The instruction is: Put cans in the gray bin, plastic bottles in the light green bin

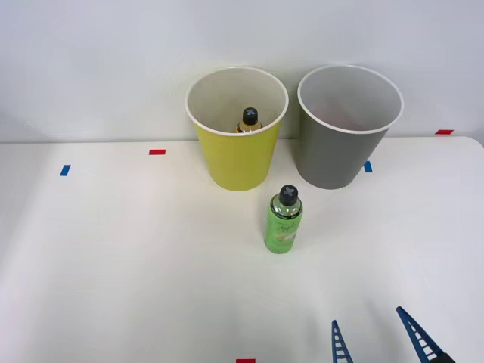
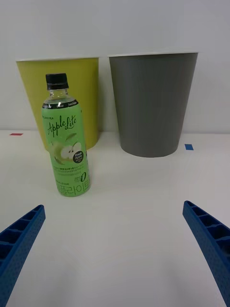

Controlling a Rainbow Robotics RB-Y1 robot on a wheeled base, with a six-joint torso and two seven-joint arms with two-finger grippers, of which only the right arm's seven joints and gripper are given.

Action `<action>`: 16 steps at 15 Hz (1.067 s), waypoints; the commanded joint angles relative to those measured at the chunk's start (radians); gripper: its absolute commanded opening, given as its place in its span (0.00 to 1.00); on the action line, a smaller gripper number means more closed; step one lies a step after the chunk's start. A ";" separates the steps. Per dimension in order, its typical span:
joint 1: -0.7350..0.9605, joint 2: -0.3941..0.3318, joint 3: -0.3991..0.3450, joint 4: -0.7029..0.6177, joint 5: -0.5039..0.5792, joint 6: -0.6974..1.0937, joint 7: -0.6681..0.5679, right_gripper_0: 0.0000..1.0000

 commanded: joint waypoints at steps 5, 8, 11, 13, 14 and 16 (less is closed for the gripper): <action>0.000 0.000 0.000 0.000 0.000 0.000 0.000 1.00; 0.000 0.000 0.000 0.000 0.000 0.000 0.000 1.00; 0.000 0.000 0.000 0.000 0.000 0.000 0.000 1.00; 0.000 0.000 0.000 0.000 0.000 0.000 0.000 1.00; 0.000 0.000 0.000 0.000 0.000 0.000 0.000 1.00; 0.000 0.000 0.000 0.000 0.000 0.000 0.000 1.00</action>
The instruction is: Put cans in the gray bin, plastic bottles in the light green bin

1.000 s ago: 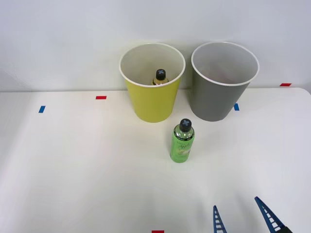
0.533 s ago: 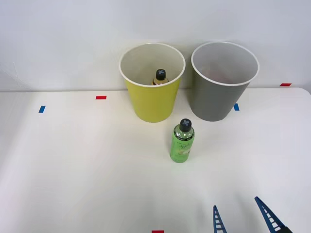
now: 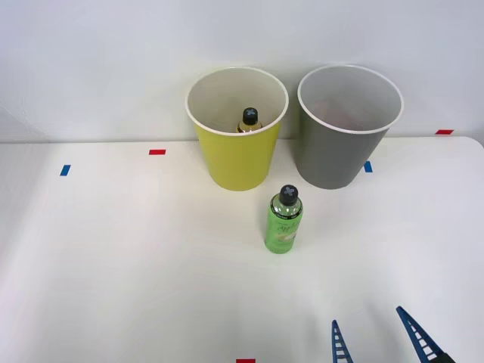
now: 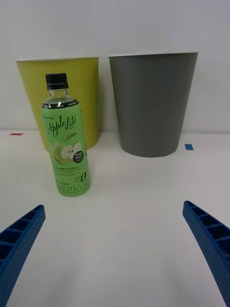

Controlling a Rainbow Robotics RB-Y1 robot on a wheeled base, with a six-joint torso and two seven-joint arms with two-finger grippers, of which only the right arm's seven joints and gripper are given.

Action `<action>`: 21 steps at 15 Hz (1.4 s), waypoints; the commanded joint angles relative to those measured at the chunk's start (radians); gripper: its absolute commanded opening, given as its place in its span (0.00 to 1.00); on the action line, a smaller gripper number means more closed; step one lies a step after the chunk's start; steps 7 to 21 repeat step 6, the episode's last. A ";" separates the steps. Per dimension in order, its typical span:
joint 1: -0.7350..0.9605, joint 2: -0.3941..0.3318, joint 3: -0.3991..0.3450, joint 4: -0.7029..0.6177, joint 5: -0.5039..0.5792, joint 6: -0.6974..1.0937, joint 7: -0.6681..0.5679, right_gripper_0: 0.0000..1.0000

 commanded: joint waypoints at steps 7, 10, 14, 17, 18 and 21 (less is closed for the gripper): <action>0.000 0.000 0.000 0.000 0.000 0.000 0.000 1.00; 0.000 0.000 0.000 0.000 0.000 0.000 0.000 1.00; 0.000 0.000 0.000 0.000 0.000 0.000 0.000 1.00; 0.000 0.000 0.000 0.000 0.000 0.000 0.000 1.00; 0.000 0.000 0.000 0.000 0.000 0.000 0.000 1.00; 0.000 0.000 0.000 0.000 0.000 0.000 0.000 1.00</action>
